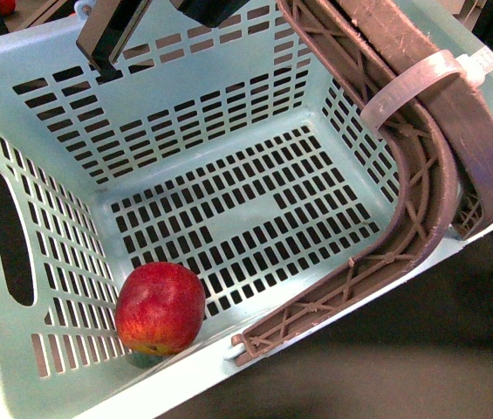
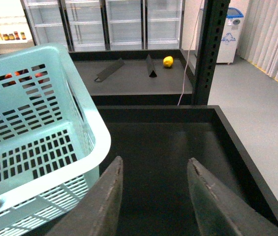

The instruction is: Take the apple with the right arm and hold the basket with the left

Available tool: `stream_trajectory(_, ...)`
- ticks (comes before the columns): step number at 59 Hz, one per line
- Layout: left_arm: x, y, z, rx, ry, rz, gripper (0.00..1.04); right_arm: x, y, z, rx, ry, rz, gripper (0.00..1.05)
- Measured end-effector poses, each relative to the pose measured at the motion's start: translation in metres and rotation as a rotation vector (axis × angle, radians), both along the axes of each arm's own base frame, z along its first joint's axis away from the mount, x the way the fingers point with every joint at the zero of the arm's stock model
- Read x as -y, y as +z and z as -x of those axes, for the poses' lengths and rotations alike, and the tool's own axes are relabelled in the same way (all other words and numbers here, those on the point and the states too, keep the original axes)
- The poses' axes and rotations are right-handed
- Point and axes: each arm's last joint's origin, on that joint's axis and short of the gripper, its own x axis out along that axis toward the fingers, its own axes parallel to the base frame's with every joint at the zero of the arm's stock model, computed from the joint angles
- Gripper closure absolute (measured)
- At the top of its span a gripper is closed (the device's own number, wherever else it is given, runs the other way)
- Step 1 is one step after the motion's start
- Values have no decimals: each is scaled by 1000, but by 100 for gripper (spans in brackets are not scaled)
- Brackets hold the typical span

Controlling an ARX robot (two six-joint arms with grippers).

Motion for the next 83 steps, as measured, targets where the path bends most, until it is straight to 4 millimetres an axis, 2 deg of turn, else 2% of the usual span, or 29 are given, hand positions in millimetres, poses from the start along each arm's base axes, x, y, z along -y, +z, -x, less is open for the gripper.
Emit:
stream_trajectory(5, 0, 0, 0, 0, 0, 0, 90, 0, 0, 0, 0, 0, 0, 36)
stream_trajectory(16, 0, 0, 0, 0, 0, 0, 90, 0, 0, 0, 0, 0, 0, 7)
stream_trajectory(27, -7, 1, -3, 19, 218, -21, 90, 0, 0, 0, 0, 0, 0, 9)
stream_trajectory(33, -17, 4, -9, 26, 264, -19, 90, 0, 0, 0, 0, 0, 0, 9)
stream_trajectory(41, -40, 8, -19, -2, 332, 42, 90, 0, 0, 0, 0, 0, 0, 9)
stream_trajectory(48, -72, 5, -28, -28, 436, 109, 90, 0, 0, 0, 0, 0, 0, 9)
stream_trajectory(54, -102, -2, -37, -60, 554, 178, 90, 0, 0, 0, 0, 0, 0, 9)
stream_trajectory(59, -136, -11, -46, -87, 686, 238, 90, 0, 0, 0, 0, 0, 0, 9)
stream_trajectory(65, -166, -26, -59, -107, 803, 247, 90, 0, 0, 0, 0, 0, 0, 9)
stream_trajectory(72, -180, -45, -69, -152, 867, 258, 90, 0, 0, 0, 0, 0, 0, 9)
stream_trajectory(83, -188, -67, -77, -209, 914, 289, 90, 0, 0, 0, 0, 0, 0, 9)
